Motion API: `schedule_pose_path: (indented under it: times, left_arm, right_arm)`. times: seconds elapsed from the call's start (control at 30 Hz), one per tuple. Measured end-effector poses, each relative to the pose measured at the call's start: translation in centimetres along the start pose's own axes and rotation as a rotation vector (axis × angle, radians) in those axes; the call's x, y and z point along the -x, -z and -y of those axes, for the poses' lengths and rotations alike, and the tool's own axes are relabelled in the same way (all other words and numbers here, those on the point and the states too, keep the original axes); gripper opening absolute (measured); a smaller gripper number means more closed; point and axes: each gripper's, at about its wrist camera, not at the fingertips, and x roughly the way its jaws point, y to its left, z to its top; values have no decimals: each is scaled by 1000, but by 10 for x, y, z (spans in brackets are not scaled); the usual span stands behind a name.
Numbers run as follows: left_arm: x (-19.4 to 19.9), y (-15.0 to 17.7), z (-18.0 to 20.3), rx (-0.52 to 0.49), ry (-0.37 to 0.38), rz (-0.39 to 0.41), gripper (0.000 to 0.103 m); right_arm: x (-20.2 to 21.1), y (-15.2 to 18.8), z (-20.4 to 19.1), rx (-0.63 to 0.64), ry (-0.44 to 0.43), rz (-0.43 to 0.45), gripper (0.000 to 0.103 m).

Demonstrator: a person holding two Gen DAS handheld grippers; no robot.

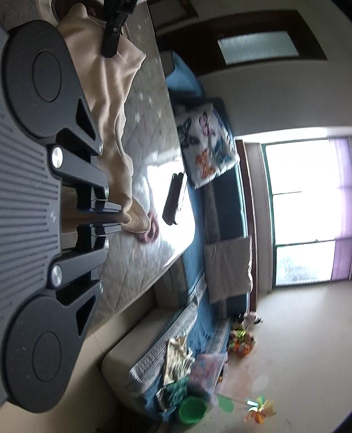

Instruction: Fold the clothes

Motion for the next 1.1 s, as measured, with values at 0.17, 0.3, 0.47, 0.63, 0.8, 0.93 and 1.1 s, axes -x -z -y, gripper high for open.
schedule_pose_path:
  times: [0.17,0.3,0.47,0.63,0.8,0.93,1.1]
  left_arm:
    - [-5,4,-11,-36,-98,1,34]
    - [2,-2,-7,-66,-114,40,32]
    - [-10,-9,9,-100,-58,28,32]
    - [-35,-16,25,-137,-20,-8,32]
    - [-62,-24,34,-150,10,-27,32]
    - [-87,-26,35,-152,-2,-63,31]
    - [-92,-24,34,-149,-13,-68,31]
  right_arm:
    - [-28,19,20,-37,78,-86,11]
    - [-28,19,24,-30,82,-72,11]
    - [-35,11,7,-18,-34,-97,11]
    - [-59,7,-17,9,-90,-134,11]
    - [-84,6,-28,9,-102,-162,11]
    - [-97,11,-31,14,-99,-179,11]
    - [-98,13,-31,10,-100,-174,11]
